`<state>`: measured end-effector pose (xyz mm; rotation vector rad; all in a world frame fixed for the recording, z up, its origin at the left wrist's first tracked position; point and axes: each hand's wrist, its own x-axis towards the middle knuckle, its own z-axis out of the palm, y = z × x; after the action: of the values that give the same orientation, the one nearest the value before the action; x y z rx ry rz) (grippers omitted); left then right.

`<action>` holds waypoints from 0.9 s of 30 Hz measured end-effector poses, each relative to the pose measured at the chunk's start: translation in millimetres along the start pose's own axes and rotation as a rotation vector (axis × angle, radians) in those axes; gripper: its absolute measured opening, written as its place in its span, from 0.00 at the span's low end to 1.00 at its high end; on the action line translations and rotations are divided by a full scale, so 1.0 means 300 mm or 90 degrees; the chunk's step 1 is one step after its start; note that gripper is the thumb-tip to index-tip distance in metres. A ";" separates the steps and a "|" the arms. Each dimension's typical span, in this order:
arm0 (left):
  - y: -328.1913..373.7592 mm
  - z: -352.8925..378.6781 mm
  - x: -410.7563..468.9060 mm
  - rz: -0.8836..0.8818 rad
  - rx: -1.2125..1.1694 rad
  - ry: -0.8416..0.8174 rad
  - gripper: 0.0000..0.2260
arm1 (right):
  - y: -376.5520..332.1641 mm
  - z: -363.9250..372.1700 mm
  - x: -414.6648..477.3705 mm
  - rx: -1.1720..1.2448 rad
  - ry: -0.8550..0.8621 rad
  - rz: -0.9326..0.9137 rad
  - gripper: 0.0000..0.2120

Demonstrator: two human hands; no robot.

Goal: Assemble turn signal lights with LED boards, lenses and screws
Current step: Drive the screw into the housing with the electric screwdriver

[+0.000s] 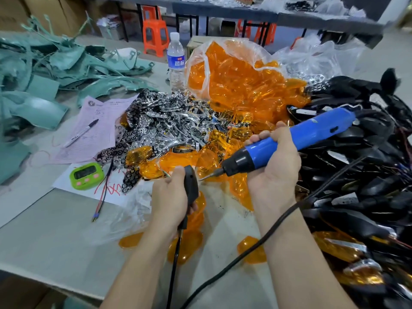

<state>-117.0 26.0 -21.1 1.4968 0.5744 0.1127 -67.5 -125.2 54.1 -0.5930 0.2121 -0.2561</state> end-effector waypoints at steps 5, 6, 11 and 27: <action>-0.007 0.020 -0.003 -0.004 0.012 -0.011 0.26 | -0.003 0.028 0.012 -0.068 -0.064 -0.086 0.13; -0.006 0.023 -0.003 -0.007 0.014 -0.013 0.25 | -0.003 0.034 0.012 -0.076 -0.077 -0.098 0.13; 0.007 0.042 -0.011 -0.029 0.022 -0.007 0.24 | 0.013 0.047 0.011 -0.157 -0.105 -0.173 0.17; 0.013 0.069 0.011 -0.105 0.010 0.047 0.20 | 0.088 0.052 -0.055 -0.292 -0.344 -0.272 0.14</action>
<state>-104.1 8.9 -19.1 1.4596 0.7581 0.0354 -74.2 -91.0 53.7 -1.1396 -0.3964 -0.4528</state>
